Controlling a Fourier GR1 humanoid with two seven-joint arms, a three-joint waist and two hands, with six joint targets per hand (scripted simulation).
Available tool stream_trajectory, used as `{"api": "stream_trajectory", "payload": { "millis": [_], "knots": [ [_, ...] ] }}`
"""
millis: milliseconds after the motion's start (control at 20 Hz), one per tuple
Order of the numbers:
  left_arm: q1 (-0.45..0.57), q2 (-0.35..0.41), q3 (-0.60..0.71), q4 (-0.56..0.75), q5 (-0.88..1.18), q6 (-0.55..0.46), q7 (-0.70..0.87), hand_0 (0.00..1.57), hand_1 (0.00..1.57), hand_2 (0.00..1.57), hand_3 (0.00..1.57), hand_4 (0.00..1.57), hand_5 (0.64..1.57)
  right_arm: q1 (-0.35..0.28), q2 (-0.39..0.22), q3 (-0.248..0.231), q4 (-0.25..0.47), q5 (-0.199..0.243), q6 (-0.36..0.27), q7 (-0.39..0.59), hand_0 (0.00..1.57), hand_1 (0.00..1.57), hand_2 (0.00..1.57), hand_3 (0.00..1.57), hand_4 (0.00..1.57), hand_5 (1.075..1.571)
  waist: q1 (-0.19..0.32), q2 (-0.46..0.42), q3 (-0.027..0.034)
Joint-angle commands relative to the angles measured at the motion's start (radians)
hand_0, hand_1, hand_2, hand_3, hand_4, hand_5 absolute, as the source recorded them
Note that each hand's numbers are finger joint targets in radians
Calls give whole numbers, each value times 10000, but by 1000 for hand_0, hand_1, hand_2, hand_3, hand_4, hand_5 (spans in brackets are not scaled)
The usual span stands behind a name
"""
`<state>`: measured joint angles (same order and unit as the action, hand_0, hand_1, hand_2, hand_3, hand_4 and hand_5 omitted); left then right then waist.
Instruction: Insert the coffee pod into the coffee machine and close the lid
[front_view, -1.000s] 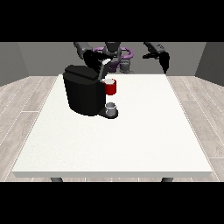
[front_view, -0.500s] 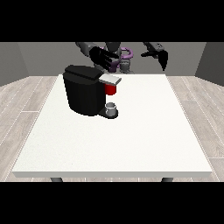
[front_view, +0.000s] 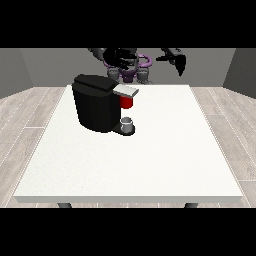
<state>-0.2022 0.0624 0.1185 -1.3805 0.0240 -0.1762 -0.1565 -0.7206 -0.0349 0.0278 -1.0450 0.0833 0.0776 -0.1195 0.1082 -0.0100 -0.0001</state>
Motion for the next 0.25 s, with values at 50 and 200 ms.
{"api": "stream_trajectory", "payload": {
  "millis": [50, 200],
  "knots": [
    [190, 248, 456, 617, 85, 50, -621, 0, 0, 0, 0, 192, 1571, 1559, 335, 667, -879, -1292, -22, -592, 0, 0, 0, 0, 286, 1571, -686, -284, 1],
    [454, 125, 490, 860, -90, 479, -238, 0, 0, 0, 0, 192, 1571, 3301, 342, 1707, -1411, -1687, -492, -712, 0, 0, 0, 0, 157, 1571, -1221, -1022, 1]
  ]
}}
